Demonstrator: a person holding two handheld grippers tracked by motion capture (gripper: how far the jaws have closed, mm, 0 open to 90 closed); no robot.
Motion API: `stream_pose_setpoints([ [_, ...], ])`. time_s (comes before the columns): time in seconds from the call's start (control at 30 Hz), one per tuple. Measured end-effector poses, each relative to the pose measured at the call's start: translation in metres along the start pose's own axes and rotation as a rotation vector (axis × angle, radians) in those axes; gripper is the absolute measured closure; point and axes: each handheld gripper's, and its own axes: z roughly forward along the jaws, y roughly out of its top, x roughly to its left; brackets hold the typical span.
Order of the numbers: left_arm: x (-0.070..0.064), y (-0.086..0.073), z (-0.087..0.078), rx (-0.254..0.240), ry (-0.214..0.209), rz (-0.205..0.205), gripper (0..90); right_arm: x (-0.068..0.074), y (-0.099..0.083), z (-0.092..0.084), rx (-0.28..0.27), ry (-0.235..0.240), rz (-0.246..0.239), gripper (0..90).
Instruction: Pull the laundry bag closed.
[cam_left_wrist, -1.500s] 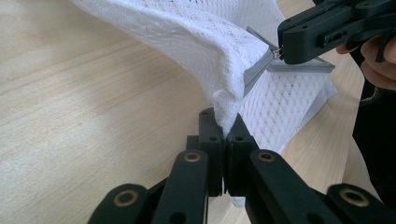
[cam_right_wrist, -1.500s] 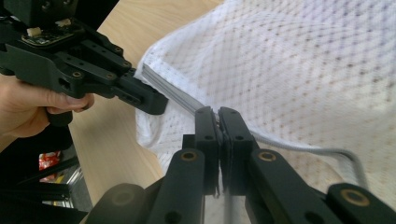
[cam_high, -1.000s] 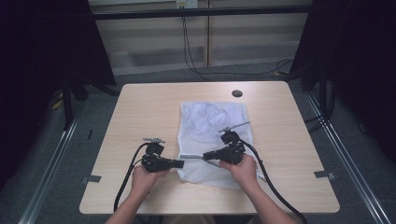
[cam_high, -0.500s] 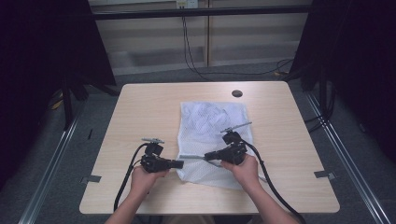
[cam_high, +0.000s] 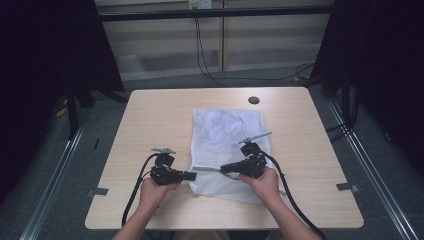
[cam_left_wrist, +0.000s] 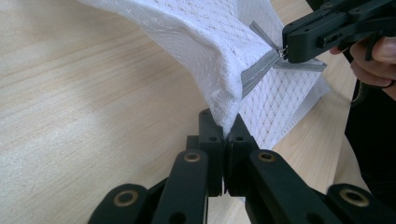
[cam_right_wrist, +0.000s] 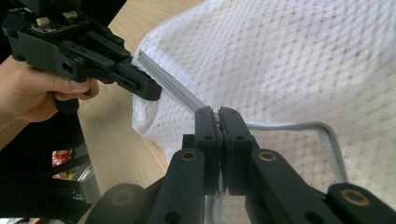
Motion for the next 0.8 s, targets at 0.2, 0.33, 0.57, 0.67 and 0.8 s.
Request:
stream_pose_setpoints([
  [0.2,-0.0021,0.0004,0.0018,-0.001,-0.004,-0.001,88.6,-0.0014,-0.0023,-0.0031,-0.003,0.006,0.0,86.9],
  [0.33,-0.0022,0.0005,0.0016,0.0,-0.004,0.001,88.6,-0.0023,-0.0022,-0.0047,-0.005,-0.001,0.002,86.9],
  [0.57,-0.0022,0.0005,0.0013,-0.002,-0.006,0.001,88.6,-0.0054,-0.0041,-0.0068,-0.004,-0.007,0.0,86.9],
  [0.67,-0.0024,0.0005,0.0015,0.001,-0.012,0.004,88.5,-0.0052,-0.0051,-0.0075,-0.003,-0.003,-0.006,86.9],
  [0.8,-0.0027,0.0005,0.0013,0.002,-0.012,0.004,88.5,-0.0062,-0.0055,-0.0076,-0.001,0.0,-0.005,86.9],
])
